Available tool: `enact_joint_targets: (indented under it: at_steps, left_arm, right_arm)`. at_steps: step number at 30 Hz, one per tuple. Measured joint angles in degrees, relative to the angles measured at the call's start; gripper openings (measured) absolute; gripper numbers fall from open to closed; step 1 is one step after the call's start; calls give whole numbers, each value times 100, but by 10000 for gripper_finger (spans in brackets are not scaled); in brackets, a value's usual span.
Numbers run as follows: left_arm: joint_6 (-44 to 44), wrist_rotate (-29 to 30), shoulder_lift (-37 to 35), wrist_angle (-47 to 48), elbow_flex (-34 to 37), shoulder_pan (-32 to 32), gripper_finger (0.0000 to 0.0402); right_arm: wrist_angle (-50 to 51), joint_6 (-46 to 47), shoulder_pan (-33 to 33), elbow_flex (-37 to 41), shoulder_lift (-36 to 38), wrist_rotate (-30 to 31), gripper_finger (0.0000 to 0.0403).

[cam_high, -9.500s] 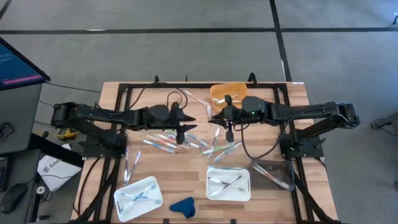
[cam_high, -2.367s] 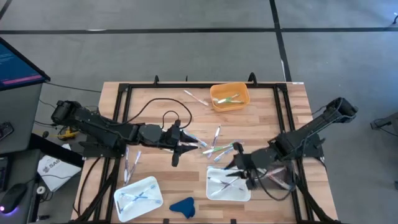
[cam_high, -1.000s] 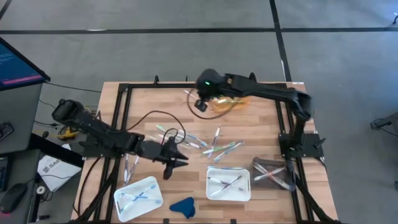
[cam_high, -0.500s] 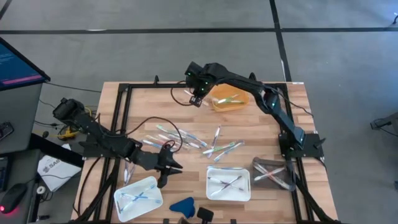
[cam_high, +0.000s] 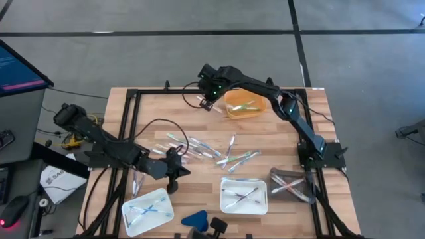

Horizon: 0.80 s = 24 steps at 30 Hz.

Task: Pick & Place Toothbrushes
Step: Put the orange toothbrush into the black bin

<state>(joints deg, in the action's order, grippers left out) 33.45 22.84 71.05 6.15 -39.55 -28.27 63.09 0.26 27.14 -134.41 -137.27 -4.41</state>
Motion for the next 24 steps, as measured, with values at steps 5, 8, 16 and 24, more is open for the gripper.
enact_joint_targets:
  at_steps: [5,8,16,24]
  left_arm:
    - [-3,182,-140,188,0,-125,0]
    - [-4,196,-138,197,0,-208,0]
    - [-13,246,-138,202,0,-223,0]
    - [-15,283,-136,200,0,-221,0]
  right_arm:
    - [71,267,-64,-4,-299,16,0]
    - [303,439,-62,9,-485,20,0]
    - [234,902,-60,0,-552,846,0]
    - [309,679,-83,2,-553,1044,0]
